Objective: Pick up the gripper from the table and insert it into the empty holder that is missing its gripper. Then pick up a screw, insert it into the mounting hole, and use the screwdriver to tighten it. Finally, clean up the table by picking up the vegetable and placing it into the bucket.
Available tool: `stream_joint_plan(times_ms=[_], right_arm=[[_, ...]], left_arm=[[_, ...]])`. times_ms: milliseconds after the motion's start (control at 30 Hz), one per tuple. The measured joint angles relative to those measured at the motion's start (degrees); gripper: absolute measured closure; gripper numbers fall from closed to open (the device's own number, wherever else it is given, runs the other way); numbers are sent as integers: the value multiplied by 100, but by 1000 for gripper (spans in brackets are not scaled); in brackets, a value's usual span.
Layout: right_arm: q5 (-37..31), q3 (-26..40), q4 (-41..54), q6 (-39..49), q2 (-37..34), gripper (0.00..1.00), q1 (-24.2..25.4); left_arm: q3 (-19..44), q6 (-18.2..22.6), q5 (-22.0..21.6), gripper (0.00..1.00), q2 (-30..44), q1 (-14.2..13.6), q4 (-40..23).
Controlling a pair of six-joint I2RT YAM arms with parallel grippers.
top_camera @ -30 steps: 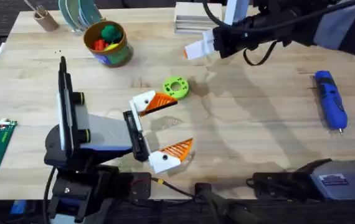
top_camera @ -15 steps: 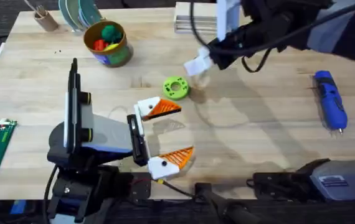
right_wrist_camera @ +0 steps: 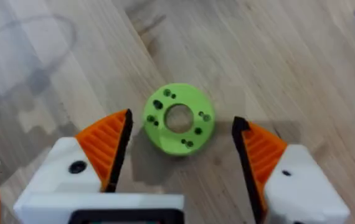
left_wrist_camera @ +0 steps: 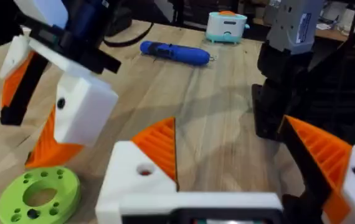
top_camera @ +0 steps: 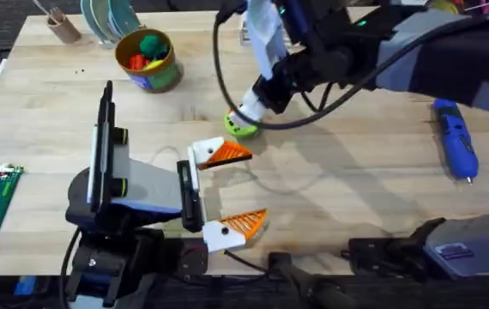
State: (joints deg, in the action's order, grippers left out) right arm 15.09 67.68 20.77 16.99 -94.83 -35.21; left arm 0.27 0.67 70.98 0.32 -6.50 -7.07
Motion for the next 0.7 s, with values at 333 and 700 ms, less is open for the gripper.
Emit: stream_joint_plan(times_ms=[333,700], right_arm=[[-2,0,-130,-523,-382,14,-353],[-198,4,-288,-1061,-765,18,-462]], left_arm=[[0,0,20,8,-1,0,-2],[0,0,22,9,0,0,-2]])
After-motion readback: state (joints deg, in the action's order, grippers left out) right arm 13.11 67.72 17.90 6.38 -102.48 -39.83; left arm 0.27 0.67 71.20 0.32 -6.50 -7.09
